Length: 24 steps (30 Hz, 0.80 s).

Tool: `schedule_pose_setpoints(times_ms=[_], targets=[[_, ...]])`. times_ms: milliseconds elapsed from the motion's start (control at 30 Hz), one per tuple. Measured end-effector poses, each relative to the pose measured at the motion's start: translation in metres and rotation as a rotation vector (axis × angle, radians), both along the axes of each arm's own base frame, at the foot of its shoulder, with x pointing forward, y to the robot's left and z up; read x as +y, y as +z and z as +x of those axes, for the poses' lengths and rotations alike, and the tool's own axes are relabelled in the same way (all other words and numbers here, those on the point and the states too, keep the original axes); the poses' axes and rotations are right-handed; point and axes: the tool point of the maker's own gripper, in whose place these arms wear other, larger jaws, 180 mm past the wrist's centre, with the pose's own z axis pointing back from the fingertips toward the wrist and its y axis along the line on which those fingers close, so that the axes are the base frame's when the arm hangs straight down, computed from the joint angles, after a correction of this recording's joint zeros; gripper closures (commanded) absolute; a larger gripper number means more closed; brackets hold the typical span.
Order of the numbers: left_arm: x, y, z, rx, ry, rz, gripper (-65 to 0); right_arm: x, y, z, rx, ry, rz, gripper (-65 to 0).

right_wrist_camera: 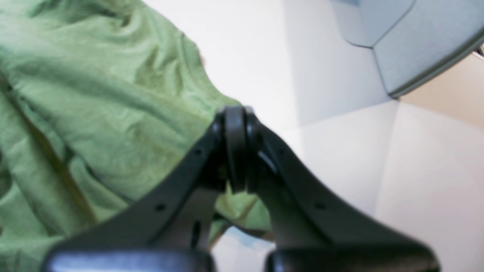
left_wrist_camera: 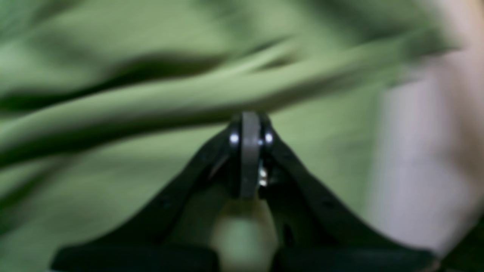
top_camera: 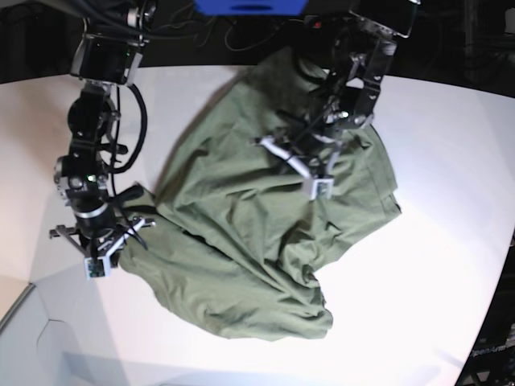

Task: Layout the t-shirt on the table in an organized manner, then fold the t-shirt properly
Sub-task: 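Release the t-shirt and reposition both grippers over its edges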

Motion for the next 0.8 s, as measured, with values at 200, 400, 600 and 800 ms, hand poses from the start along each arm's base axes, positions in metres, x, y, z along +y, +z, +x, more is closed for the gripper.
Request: schedule_pose_setpoints(times_ms=[200, 400, 600, 800], targets=[[0.068, -0.015, 0.019, -0.026, 0.085, 0.107, -0.1, 0.0, -0.009, -0.008, 0.024, 0.001, -0.002, 0.0], [0.201, -0.007, 0.057, -0.025, 0.34, 0.311, -0.1, 0.002, -0.033, -0.028, 0.082, 0.005, -0.003, 0.0], [0.289, 0.037, 0.083, -0.08, 0.524, 0.364, -0.1, 0.002, -0.058, -0.053, 0.152, 0.005, -0.002, 0.0], [0.282, 0.127, 0.115, -0.328, 0.536, 0.335, -0.1, 0.046, -0.063, -0.082, 0.17, 0.112, -0.008, 0.0]])
